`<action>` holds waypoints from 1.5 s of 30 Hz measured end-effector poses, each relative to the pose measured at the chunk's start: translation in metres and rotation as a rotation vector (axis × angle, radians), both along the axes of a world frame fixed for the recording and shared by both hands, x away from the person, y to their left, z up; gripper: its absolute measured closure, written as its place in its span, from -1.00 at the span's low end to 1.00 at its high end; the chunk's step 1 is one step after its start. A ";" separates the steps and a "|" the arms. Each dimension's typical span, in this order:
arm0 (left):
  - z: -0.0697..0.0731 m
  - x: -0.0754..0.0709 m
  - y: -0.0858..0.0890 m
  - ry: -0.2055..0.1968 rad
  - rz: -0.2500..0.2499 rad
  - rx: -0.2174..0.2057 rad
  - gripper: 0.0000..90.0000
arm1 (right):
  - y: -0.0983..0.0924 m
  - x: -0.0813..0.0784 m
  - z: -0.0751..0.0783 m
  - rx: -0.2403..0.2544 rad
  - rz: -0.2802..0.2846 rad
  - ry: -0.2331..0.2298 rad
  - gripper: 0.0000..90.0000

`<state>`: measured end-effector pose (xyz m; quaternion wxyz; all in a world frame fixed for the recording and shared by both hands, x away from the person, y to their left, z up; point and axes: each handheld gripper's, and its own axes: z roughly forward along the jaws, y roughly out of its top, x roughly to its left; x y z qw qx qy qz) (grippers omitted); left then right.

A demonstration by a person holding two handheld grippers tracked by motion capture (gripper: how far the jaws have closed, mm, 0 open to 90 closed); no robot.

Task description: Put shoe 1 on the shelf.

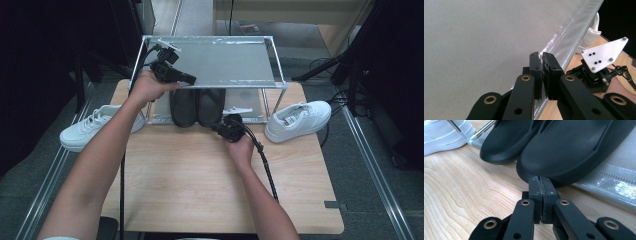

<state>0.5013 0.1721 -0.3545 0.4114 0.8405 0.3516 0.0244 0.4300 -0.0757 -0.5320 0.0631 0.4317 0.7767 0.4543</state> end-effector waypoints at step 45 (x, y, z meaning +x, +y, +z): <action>-0.036 -0.134 0.044 0.001 0.004 -0.066 -0.01 | -0.075 -0.109 0.059 0.037 0.243 -0.069 0.30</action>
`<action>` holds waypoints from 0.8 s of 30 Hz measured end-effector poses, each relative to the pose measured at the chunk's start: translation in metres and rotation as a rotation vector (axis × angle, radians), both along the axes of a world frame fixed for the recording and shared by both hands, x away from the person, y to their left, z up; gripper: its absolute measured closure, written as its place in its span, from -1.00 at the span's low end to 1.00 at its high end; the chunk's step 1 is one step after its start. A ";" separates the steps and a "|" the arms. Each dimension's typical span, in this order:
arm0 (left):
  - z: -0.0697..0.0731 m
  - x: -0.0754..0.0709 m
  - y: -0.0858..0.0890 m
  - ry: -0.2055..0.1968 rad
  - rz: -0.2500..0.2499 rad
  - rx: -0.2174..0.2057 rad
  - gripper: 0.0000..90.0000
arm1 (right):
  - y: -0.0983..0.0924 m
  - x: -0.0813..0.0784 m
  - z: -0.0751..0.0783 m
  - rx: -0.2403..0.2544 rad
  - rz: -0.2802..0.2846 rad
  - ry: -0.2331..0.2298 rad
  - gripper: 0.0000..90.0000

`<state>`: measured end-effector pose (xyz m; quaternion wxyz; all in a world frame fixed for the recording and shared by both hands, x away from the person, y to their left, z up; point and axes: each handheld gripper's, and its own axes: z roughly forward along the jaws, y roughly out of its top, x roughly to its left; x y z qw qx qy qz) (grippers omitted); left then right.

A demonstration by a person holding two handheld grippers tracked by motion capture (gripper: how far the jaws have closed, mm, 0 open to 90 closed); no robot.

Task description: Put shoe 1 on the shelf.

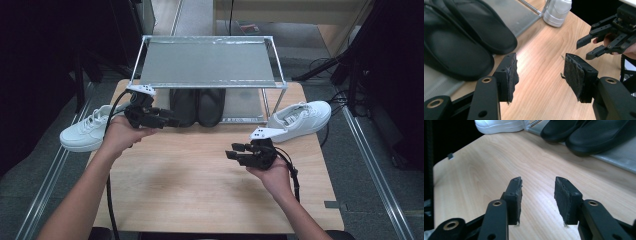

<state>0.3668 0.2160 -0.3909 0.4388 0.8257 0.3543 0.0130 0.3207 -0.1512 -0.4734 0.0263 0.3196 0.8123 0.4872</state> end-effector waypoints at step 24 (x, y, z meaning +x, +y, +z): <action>-0.041 -0.037 0.058 -0.005 0.097 0.028 -0.02 | -0.011 -0.002 -0.013 -0.009 0.017 0.024 0.22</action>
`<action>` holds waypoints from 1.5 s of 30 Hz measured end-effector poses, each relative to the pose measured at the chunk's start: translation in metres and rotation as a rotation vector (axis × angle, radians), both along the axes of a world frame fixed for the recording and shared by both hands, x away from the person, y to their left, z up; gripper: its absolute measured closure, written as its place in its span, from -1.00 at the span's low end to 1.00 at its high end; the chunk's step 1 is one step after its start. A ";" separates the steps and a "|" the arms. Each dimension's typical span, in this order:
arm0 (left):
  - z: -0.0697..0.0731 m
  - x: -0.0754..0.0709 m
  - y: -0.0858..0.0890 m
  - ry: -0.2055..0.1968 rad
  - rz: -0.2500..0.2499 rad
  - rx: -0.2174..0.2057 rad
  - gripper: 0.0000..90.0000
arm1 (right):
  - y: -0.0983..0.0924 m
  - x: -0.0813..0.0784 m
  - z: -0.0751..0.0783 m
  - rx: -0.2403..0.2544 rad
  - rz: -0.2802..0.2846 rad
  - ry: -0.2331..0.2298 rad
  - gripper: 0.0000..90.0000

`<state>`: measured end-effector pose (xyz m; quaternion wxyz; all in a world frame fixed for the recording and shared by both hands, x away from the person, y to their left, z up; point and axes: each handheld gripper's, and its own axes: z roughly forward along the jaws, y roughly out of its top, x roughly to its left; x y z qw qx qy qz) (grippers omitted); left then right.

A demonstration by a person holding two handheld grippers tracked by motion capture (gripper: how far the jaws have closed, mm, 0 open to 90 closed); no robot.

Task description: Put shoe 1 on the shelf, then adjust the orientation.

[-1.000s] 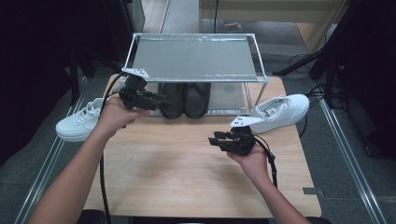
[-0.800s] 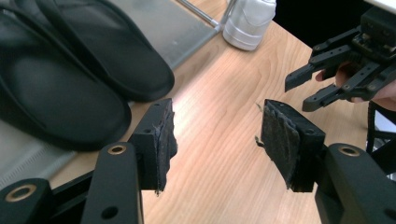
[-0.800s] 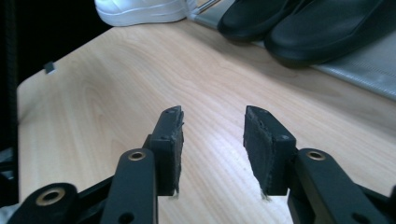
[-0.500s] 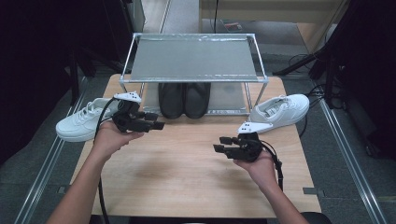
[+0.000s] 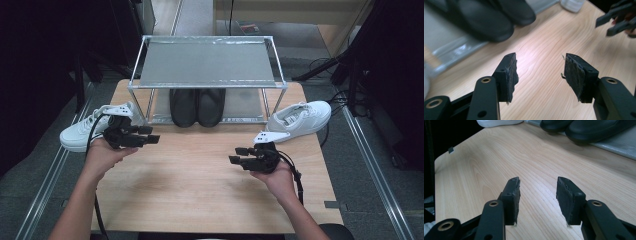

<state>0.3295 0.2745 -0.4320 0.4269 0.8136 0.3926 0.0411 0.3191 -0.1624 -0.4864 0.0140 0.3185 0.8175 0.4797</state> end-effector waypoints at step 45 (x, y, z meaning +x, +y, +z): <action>-0.026 0.070 0.104 0.043 0.202 0.041 0.08 | -0.005 -0.002 0.000 -0.028 -0.011 0.020 0.16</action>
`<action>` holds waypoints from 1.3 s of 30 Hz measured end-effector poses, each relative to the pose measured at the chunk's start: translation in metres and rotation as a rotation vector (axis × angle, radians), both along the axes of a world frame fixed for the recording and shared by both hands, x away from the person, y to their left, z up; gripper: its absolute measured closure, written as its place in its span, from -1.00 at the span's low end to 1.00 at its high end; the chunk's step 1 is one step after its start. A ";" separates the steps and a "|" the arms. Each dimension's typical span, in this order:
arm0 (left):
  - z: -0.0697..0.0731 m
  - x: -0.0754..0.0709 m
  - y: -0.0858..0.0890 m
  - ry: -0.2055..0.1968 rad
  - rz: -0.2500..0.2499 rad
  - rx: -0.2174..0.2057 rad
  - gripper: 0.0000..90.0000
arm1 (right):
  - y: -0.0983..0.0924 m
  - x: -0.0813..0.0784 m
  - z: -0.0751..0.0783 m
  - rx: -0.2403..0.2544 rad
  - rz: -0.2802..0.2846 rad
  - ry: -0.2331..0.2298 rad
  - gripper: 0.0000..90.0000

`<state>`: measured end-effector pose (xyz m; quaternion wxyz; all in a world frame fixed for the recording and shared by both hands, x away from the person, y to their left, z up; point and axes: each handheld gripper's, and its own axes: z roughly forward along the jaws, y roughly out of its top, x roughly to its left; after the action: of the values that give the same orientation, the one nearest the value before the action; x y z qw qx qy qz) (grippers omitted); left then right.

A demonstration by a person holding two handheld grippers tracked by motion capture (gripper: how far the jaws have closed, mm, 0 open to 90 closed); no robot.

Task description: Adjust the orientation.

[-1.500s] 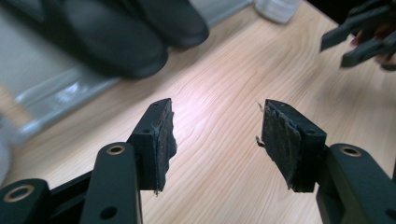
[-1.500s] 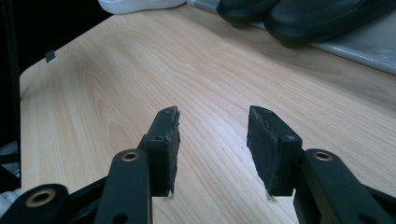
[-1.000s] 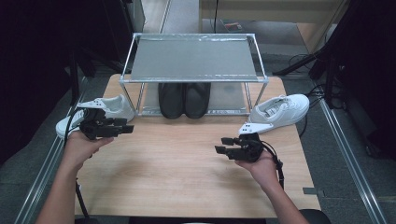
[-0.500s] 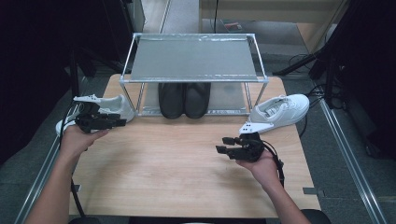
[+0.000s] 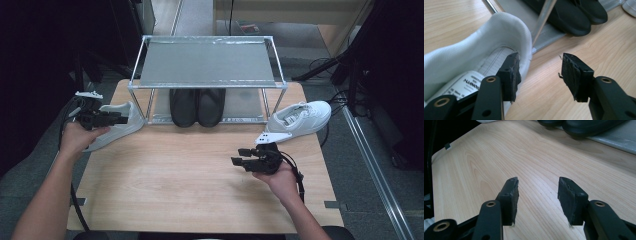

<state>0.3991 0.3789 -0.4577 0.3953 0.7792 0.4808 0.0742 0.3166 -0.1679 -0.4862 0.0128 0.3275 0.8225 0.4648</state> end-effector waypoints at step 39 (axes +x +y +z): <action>-0.012 0.016 0.000 0.054 0.006 -0.048 0.81 | -0.011 -0.006 -0.003 -0.002 -0.049 0.011 0.13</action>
<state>0.4149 0.3792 -0.4700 0.4006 0.7696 0.4954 0.0427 0.3110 -0.1793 -0.4892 0.0199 0.3500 0.8147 0.4619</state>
